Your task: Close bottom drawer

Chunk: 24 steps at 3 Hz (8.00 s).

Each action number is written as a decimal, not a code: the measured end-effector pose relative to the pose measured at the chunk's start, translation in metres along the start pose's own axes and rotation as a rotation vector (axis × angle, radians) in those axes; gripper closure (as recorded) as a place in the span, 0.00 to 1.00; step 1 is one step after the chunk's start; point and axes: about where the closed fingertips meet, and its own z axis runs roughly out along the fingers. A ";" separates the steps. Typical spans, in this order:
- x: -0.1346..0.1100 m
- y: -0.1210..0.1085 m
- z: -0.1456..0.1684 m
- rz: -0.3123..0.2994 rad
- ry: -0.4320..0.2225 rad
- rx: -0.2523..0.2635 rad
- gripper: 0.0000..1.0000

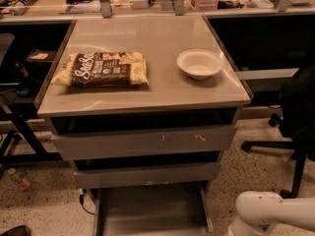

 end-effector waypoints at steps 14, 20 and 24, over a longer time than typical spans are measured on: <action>-0.081 -0.186 0.127 0.361 -0.499 -0.070 1.00; -0.147 -0.231 0.112 0.405 -0.733 -0.027 1.00; -0.196 -0.261 0.108 0.404 -0.816 -0.027 1.00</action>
Offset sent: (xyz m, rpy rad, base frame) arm 0.0355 0.0087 -0.1607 0.1019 0.0779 -0.2588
